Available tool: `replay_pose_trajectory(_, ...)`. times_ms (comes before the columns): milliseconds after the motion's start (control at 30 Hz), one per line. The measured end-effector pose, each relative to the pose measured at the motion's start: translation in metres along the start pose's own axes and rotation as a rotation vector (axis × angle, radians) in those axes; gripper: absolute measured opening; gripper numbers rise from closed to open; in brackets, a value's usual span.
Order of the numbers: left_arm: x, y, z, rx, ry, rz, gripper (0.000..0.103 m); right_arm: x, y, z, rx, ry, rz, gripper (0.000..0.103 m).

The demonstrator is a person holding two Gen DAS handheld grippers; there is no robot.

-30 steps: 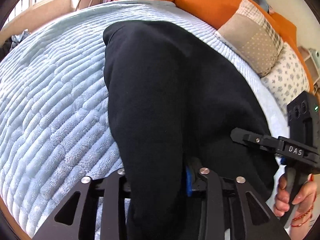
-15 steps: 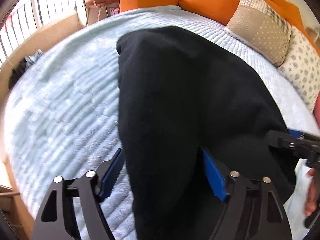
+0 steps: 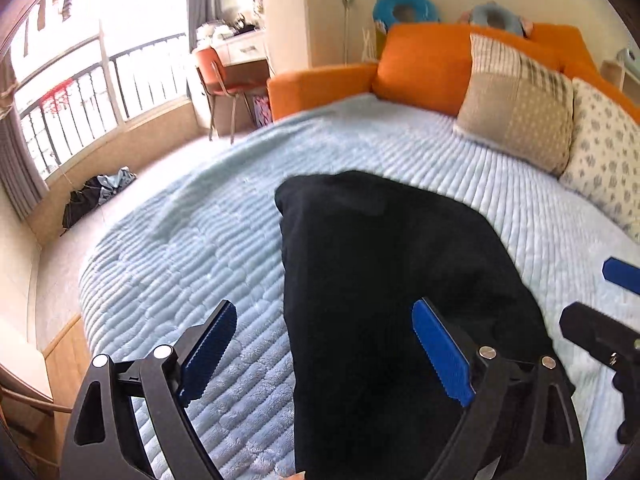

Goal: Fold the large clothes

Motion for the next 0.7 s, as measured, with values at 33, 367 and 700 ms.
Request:
replay_pose_trajectory(33,0.0,0.002,0.005,-0.012,-0.005,0.002,0.091,0.001,0.0,0.002,-0.008,0.008,0.0,0.098)
replay_pose_trajectory(367,-0.009,0.02,0.025,-0.083,-0.038,0.016,0.091,0.009,0.029,0.014,-0.079,0.059,0.008,0.098)
replay_pose_trajectory(700,-0.004,0.035,0.029,-0.118,-0.078,0.07,0.091,0.014,0.051,0.014,-0.127,0.09,0.018,0.098)
Point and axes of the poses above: each gripper's, at about its wrist camera, not at the fingertips, and z roughly against the way its jaws point, x to its left, y to its underside, the point moved 4 cm from there along -z, roughly the way its jaws point, and after that the axes turned 7 degrees about y, right-handed, at the moved point
